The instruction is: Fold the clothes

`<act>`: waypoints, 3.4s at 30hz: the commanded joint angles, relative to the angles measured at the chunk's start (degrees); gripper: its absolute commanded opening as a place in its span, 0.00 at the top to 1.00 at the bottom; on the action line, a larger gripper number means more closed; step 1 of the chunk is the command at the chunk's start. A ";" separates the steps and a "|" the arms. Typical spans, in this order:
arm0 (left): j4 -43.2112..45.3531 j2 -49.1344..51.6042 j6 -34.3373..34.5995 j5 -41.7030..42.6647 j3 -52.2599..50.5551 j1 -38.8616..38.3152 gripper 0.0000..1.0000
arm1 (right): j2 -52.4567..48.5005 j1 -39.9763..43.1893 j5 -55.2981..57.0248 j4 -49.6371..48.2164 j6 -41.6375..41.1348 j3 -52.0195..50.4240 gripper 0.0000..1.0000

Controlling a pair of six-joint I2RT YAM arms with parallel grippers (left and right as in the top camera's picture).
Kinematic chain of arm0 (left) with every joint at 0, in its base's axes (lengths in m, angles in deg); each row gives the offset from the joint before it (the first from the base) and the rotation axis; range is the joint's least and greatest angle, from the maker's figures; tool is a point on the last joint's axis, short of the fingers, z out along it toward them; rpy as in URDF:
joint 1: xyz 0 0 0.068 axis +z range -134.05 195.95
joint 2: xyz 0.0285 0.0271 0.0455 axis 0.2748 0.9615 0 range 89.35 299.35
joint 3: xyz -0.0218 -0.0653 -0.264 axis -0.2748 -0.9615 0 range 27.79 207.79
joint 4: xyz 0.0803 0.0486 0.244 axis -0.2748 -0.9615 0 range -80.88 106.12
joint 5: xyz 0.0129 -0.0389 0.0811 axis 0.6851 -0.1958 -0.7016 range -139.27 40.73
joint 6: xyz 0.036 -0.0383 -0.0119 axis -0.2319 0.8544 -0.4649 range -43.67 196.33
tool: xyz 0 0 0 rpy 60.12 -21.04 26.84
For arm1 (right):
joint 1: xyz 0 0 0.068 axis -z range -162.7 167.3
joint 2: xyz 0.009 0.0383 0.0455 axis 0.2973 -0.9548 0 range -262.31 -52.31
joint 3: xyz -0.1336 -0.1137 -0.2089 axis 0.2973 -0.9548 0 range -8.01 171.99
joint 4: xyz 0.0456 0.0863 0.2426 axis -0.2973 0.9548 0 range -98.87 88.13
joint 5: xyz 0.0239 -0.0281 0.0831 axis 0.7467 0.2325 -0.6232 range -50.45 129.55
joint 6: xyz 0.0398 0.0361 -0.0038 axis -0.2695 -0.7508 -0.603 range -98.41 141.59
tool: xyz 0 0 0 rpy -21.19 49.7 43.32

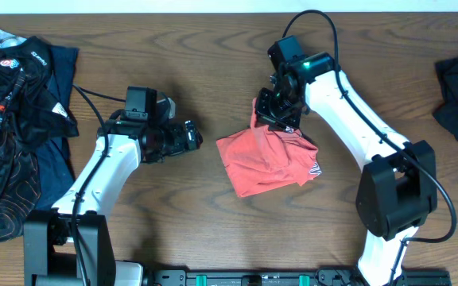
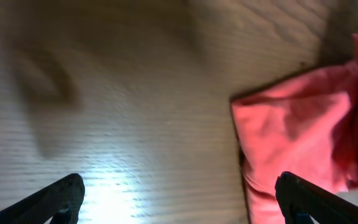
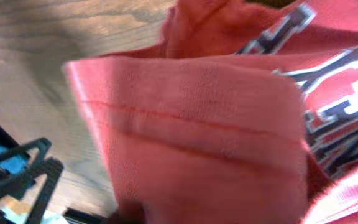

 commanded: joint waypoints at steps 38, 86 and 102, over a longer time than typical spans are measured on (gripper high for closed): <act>3.15 -0.22 2.71 -3.06 0.00 13.29 0.01 | -4.04 -9.11 19.26 15.30 16.63 17.38 0.99; 3.30 -0.22 2.67 -3.08 0.00 13.33 0.01 | -13.77 2.78 19.91 20.13 23.21 9.29 0.82; 3.89 -0.22 2.69 -3.08 0.00 13.33 0.01 | -13.62 -8.72 14.93 18.88 29.64 8.98 0.89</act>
